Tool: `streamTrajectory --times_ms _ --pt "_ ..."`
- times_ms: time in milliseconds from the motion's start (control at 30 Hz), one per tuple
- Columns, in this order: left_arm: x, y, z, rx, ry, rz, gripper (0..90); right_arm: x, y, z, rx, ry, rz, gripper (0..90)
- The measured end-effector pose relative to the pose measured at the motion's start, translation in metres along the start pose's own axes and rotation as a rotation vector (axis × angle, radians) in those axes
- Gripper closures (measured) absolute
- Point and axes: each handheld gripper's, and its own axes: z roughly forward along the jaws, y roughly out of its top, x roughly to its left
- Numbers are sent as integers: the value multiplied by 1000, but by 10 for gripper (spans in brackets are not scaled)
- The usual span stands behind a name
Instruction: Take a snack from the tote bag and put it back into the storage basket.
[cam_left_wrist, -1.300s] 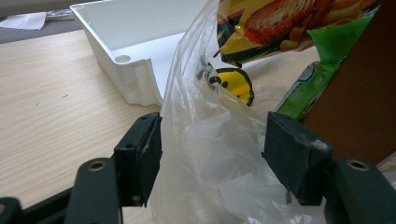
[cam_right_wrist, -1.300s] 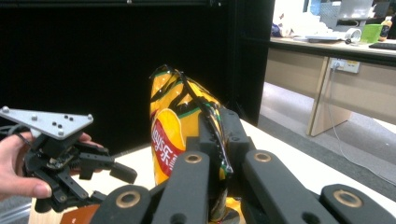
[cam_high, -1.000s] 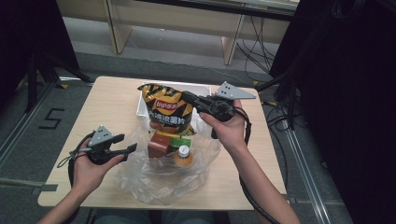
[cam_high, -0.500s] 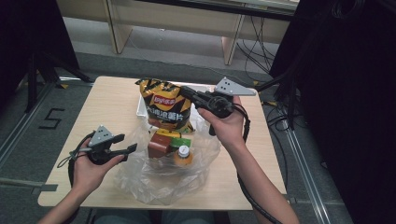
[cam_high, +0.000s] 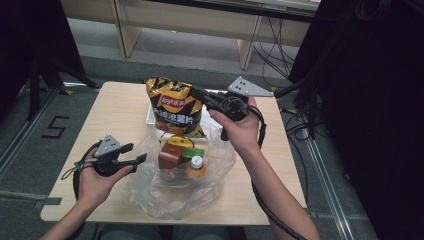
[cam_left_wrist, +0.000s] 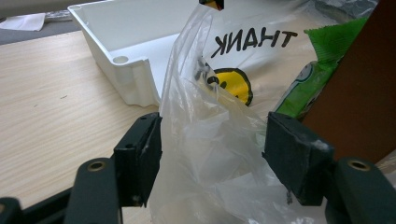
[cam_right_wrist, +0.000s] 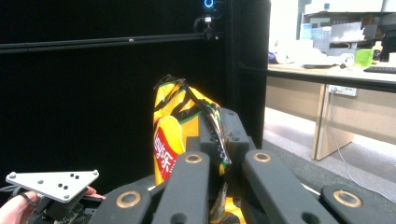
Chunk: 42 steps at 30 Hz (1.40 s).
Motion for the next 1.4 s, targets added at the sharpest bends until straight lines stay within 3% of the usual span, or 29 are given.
streamTrajectory --times_ms 433,500,567,1033,1400 --pt "0 0 0 -9 3 -11 361 1 14 4 -14 1 -23 900" --pt "0 0 0 -3 6 -10 360 -3 18 5 -33 -18 -46 900" --pt "0 0 0 -2 6 -6 361 -3 21 5 -19 -13 -13 900" --pt "0 0 0 -2 3 -2 361 -22 49 14 -43 -68 -44 900" --pt "0 0 -1 -4 -3 -13 360 -40 54 23 -34 -108 -29 900"
